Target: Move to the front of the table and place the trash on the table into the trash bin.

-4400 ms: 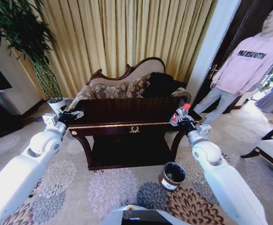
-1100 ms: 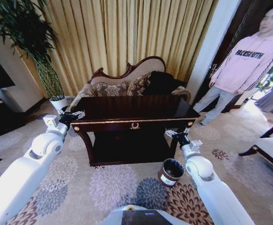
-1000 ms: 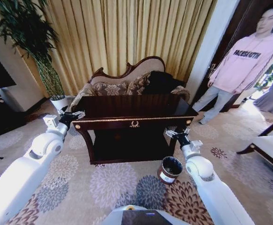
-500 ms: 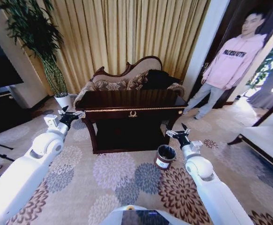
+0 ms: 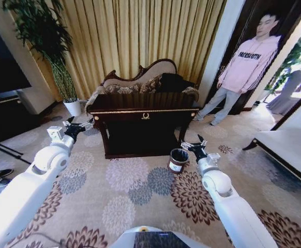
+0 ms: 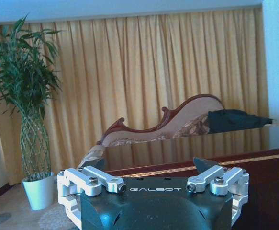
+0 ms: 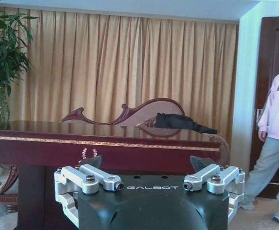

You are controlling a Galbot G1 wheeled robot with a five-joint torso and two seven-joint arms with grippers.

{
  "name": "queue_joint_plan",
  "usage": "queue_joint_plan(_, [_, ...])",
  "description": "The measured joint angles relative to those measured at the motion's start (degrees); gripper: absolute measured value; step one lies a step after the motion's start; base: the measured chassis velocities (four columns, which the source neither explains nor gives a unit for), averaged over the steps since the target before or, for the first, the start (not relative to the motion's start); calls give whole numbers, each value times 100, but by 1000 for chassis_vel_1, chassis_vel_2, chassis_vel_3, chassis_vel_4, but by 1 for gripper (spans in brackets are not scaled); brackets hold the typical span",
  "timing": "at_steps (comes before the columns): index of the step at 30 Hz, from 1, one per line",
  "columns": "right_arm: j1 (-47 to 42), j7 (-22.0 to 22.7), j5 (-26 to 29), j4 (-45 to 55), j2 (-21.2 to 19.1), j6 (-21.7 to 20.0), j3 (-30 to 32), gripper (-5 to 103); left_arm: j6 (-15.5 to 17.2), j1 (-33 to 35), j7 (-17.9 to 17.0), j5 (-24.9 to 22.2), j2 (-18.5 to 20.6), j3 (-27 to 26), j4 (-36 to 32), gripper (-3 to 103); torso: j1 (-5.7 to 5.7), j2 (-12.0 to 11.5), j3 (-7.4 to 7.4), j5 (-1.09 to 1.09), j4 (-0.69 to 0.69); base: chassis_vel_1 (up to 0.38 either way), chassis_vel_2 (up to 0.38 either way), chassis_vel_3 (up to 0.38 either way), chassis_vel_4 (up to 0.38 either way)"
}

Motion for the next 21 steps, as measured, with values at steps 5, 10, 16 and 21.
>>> queue_joint_plan(5, [34, -7, -10, -95, 8, 173, -5, 100, -3, -19, 3, 10, -6, 41, 17, 100, -3, 1, -1, -10, 6, 200, -248, -198, 215])
queue_joint_plan(10, [93, -7, -26, -196, 46, 237, -24, 100, -11, -23, 3, 14, -6, 52, 21, 100, -5, 3, -2, -2, 5, 80, -73, -54, 72])
queue_joint_plan(16, [120, 128, 4, -175, 54, 106, -37, 100, -25, -5, -10, 14, -31, 25, 25, 100, 6, -4, 3, -5, 3, -13, 14, 6, -19])
queue_joint_plan(21, [140, 300, -1, -94, 58, -4, 45, 100, -62, -7, -31, 15, -66, -10, 34, 100, 4, -3, 2, -5, 5, -9, 10, 5, -9])
